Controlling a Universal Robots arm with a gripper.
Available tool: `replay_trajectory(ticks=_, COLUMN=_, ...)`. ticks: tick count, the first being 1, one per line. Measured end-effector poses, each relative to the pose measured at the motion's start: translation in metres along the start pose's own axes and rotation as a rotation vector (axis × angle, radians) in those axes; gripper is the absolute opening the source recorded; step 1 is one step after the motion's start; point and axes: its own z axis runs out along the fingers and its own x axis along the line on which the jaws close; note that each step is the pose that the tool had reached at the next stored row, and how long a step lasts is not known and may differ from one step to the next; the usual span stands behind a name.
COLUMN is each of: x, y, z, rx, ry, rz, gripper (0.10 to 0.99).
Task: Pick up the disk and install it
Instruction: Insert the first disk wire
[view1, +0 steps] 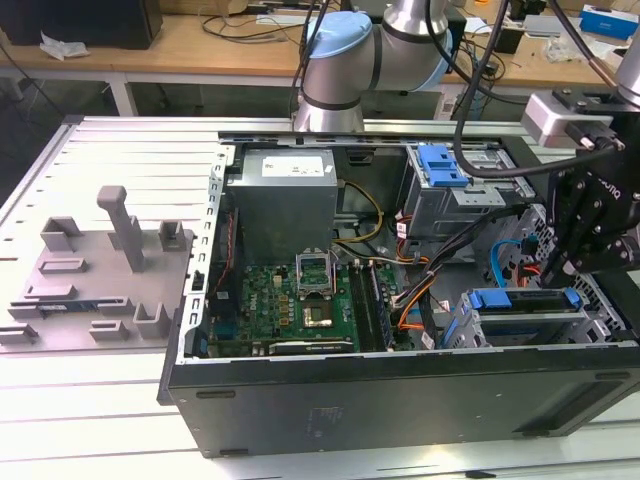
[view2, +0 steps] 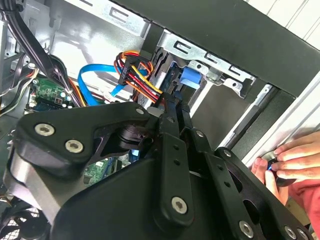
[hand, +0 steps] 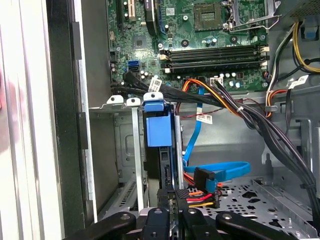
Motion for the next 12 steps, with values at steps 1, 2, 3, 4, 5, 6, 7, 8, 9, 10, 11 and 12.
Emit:
replay_trajectory(ticks=1, x=0.0000, y=0.0000, z=0.0003, rx=0.000, ry=-0.0001, rz=0.000, gripper=0.165)
replay_trajectory(ticks=2, x=0.0000, y=0.0000, z=0.0006, rx=0.000, ry=-0.0002, rz=0.000, gripper=0.165)
replay_trajectory(ticks=3, x=0.0000, y=0.0000, z=0.0008, rx=0.000, ry=-0.0001, rz=0.000, gripper=0.165)
replay_trajectory(ticks=4, x=0.0000, y=0.0000, z=0.0012, rx=0.000, ry=-0.0002, rz=0.000, gripper=0.165)
replay_trajectory(ticks=5, x=-0.0001, y=0.0000, z=0.0016, rx=0.000, ry=-0.0002, rz=0.000, gripper=0.165)
replay_trajectory(ticks=6, x=-0.0001, y=0.0000, z=0.0022, rx=0.000, ry=-0.0003, rz=0.000, gripper=0.165)
replay_trajectory(ticks=7, x=-0.0001, y=0.0000, z=0.0025, rx=0.000, ry=-0.0002, rz=0.000, gripper=0.165)
replay_trajectory(ticks=8, x=-0.0002, y=0.0000, z=0.0030, rx=0.000, ry=-0.0002, rz=0.000, gripper=0.165)
replay_trajectory(ticks=9, x=-0.0002, y=0.0001, z=0.0035, rx=0.000, ry=-0.0001, rz=0.000, gripper=0.165)
replay_trajectory(ticks=10, x=-0.0003, y=0.0000, z=0.0041, rx=0.000, ry=-0.0001, rz=0.000, gripper=0.165)
replay_trajectory(ticks=11, x=-0.0003, y=0.0001, z=0.0045, rx=0.000, ry=-0.0002, rz=0.000, gripper=0.165)
replay_trajectory(ticks=12, x=-0.0003, y=0.0001, z=0.0048, rx=0.000, ry=-0.0002, rz=0.000, gripper=0.165)
